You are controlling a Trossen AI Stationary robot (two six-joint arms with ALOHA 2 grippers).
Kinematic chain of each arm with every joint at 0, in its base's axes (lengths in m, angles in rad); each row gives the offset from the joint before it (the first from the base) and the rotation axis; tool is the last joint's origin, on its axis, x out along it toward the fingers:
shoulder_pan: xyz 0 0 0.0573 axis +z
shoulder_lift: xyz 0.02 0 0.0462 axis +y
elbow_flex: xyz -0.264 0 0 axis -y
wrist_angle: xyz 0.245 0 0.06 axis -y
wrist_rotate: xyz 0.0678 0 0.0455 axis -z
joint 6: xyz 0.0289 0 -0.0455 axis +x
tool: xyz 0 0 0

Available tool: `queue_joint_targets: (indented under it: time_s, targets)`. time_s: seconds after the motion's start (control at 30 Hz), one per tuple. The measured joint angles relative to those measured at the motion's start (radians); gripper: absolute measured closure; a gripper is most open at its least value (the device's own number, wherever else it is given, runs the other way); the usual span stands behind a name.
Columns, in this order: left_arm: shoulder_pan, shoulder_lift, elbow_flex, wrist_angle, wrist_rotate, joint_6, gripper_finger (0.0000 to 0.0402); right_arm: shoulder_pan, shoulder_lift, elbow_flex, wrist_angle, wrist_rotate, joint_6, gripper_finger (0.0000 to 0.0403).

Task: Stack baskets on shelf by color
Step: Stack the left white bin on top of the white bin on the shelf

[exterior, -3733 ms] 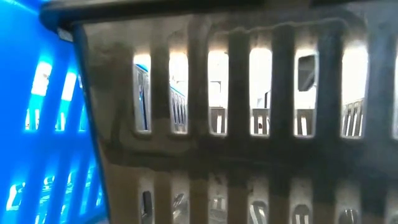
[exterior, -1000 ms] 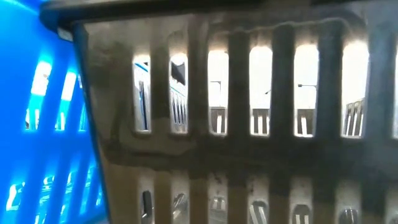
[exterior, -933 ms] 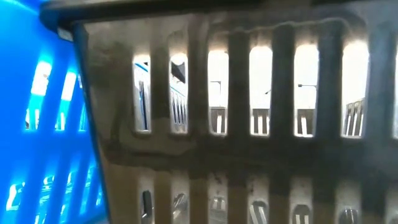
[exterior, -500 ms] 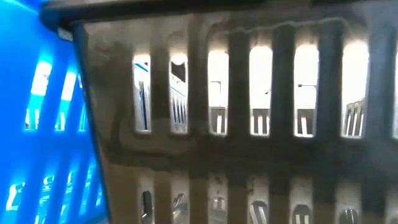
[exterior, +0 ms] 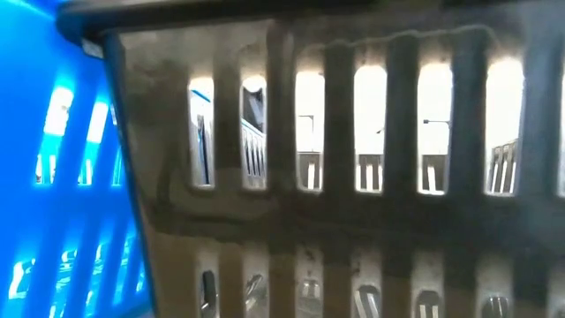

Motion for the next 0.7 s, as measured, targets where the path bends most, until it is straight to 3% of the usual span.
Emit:
queue_joint_targets:
  time_s: [0.4,0.6,0.7]
  targets:
    - [-0.005,0.031,0.0,0.007,-0.015,-0.027,0.0311,0.0,-0.001,0.0,-0.04,0.0,-0.001,0.0259]
    - [-0.016,0.031,0.033,0.003,-0.037,0.042,0.0388,0.0,0.0,0.0,-0.049,0.0,-0.003,0.0258]
    - [-0.028,0.031,0.073,-0.001,-0.064,0.081,0.0398,0.0,-0.001,0.0,-0.057,0.0,-0.003,0.026]
